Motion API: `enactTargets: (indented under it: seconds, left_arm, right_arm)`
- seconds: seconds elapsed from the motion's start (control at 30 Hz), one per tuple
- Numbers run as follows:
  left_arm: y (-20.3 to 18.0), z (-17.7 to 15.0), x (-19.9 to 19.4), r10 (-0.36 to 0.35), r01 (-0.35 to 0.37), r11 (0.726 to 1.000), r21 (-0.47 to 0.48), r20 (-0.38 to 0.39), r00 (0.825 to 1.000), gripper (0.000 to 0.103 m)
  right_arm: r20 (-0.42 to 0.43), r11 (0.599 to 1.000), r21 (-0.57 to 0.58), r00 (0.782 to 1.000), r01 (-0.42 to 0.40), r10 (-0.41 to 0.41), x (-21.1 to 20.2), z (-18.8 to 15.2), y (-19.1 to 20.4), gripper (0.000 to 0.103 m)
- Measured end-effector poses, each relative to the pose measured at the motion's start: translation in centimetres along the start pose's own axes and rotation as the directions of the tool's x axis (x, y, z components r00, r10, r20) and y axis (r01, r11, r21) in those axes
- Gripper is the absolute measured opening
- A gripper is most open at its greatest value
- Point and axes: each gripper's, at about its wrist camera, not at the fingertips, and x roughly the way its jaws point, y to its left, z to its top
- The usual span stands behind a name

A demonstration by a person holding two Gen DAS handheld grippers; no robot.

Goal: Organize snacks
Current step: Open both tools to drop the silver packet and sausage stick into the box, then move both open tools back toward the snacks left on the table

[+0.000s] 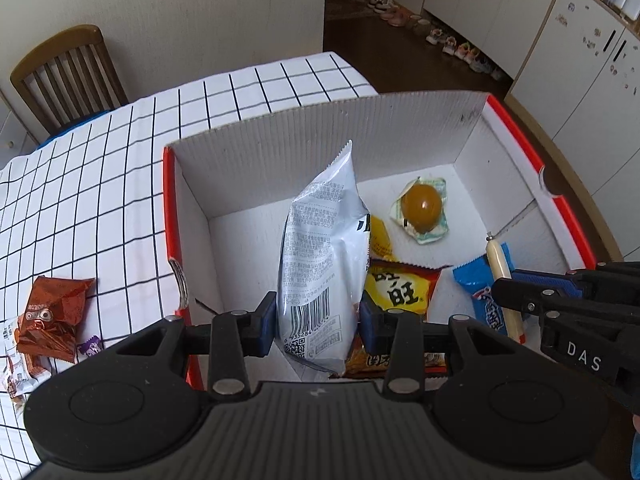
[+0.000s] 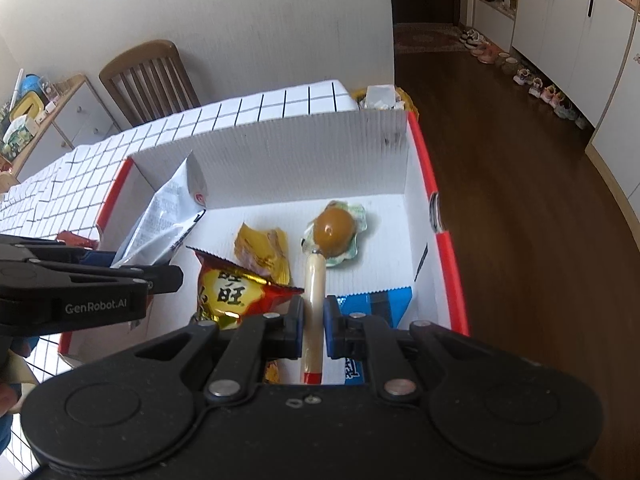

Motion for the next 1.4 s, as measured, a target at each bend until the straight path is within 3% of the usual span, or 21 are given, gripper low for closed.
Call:
enactTargets:
  seconds: [0.23,0.4,0.57,0.87,1.4]
  left_arm:
    - [0.1,-0.5,0.2,0.005,-0.005,1.0,0.004,-0.006,1.0,0.041]
    - [0.3,-0.8,-0.1,-0.004,0.004,1.0,0.003,-0.005,1.0,0.043]
    - [0.7,-1.3,-1.3,-0.058,0.058,0.998,-0.014,0.021,0.998,0.065]
    - [1.1,-2.0,-4.9,-0.079,0.08,0.997,-0.004,0.093,0.992,0.065]
    - [3.6,-4.2,-11.0,-0.089,0.088,0.996,0.014,0.211,0.973,0.065]
  right_arm:
    - [-0.029,1.0,0.012,1.0,0.0,0.0,0.5,-0.4,-0.2,0.009]
    - [-0.027,1.0,0.006,1.0,-0.003,0.003,0.2,-0.4,0.0,0.018]
    - [-0.021,1.0,0.005,0.999,-0.024,0.024,-0.6,-0.4,0.1,0.026]
    - [0.035,0.998,-0.006,0.997,-0.062,0.062,-4.1,-0.3,0.7,0.045]
    - [0.134,0.998,-0.054,0.99,-0.043,0.05,-8.6,-0.5,2.3,0.063]
